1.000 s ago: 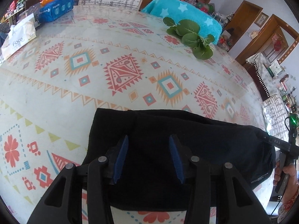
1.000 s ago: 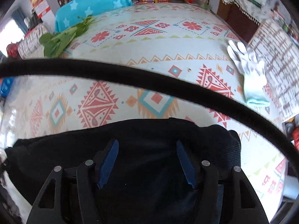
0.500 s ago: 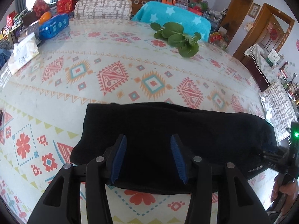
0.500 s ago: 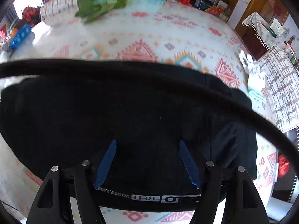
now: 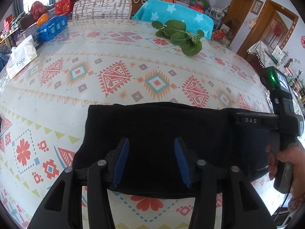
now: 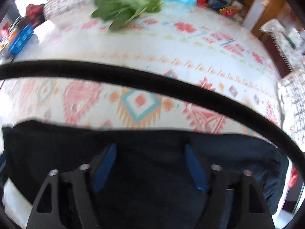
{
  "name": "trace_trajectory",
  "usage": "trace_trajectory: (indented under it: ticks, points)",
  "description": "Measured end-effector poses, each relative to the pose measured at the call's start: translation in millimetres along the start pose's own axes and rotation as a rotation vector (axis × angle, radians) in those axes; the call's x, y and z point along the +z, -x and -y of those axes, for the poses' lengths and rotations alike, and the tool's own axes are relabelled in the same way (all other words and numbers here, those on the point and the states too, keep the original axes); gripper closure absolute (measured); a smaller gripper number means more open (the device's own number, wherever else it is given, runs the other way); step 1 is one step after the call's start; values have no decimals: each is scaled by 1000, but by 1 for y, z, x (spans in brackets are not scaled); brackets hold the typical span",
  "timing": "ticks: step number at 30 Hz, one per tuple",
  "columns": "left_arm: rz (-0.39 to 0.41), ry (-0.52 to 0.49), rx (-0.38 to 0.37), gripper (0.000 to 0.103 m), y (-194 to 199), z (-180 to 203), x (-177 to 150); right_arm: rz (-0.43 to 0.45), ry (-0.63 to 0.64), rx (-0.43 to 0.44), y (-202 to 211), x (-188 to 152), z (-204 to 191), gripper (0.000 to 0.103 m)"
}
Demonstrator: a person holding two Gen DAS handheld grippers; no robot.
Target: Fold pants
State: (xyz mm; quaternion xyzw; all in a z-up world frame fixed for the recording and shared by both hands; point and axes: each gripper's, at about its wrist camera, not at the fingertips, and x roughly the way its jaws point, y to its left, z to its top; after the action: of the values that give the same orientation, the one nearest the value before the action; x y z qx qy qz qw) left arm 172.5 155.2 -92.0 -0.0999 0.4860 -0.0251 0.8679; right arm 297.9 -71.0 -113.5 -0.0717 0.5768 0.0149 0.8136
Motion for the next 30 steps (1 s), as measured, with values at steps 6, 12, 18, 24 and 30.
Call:
trace_trajectory:
  ticks: [6,12,18,24,30]
  points:
    - [15,16,-17,55,6,-11,5,41,-25,24,22,-5,2,14]
    - [40,69,-42,55,20,-28,3,89,-18,158,50,-37,-12,14]
    - [40,206,-82,55,37,-69,-24,109,173,344,76,-29,-45,14]
    - [33,307,-110,55,40,-95,-50,31,441,489,79,0,-130,14]
    - [17,370,-140,55,42,-113,-68,-41,613,465,53,22,-210,14]
